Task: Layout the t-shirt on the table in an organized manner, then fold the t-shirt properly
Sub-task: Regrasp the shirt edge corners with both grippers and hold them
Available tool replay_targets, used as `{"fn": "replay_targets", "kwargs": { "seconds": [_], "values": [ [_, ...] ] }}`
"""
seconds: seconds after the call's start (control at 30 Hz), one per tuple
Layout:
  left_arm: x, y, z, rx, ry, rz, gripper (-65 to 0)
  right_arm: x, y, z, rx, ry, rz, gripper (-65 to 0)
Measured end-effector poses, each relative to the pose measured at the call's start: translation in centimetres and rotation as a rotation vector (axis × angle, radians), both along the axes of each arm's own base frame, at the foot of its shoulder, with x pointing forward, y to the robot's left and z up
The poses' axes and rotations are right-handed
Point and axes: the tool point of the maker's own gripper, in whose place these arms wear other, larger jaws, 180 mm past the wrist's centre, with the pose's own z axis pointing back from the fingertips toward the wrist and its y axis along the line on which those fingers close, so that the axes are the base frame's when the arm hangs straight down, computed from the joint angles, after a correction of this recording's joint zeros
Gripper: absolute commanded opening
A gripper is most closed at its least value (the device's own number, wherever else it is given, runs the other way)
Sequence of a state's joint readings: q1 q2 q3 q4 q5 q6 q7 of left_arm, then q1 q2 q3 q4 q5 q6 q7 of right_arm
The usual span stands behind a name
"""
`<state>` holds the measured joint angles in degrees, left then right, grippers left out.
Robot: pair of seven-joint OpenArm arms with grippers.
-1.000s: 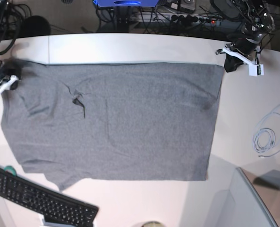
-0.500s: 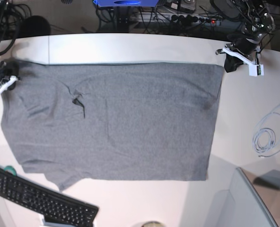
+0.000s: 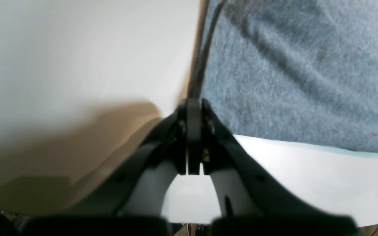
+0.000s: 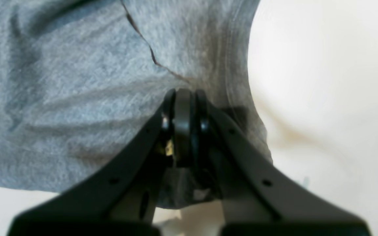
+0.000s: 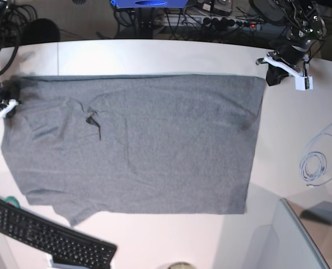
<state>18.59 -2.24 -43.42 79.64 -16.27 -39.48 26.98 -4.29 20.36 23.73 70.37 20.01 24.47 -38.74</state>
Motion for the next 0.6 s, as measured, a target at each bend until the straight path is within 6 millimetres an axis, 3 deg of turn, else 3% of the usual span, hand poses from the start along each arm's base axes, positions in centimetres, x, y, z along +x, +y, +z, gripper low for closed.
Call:
{"fn": "replay_targets", "kwargs": {
  "seconds": [0.17,0.37,0.6],
  "values": [
    [0.0,0.0,0.0,0.000,0.001,0.001,-65.0,-0.6,-0.1,-1.1,0.018,0.029,-0.019,-62.3],
    [-0.6,2.1,0.5,0.025,-0.007,0.057,-65.0,0.5,-0.3,-0.8,0.024,0.011,-0.027,-62.3],
    [-0.9,3.6,1.0,0.052,-0.007,0.071,-65.0,0.0,-0.2,-1.4,0.032,0.032,-0.034,-62.3]
  ]
}}
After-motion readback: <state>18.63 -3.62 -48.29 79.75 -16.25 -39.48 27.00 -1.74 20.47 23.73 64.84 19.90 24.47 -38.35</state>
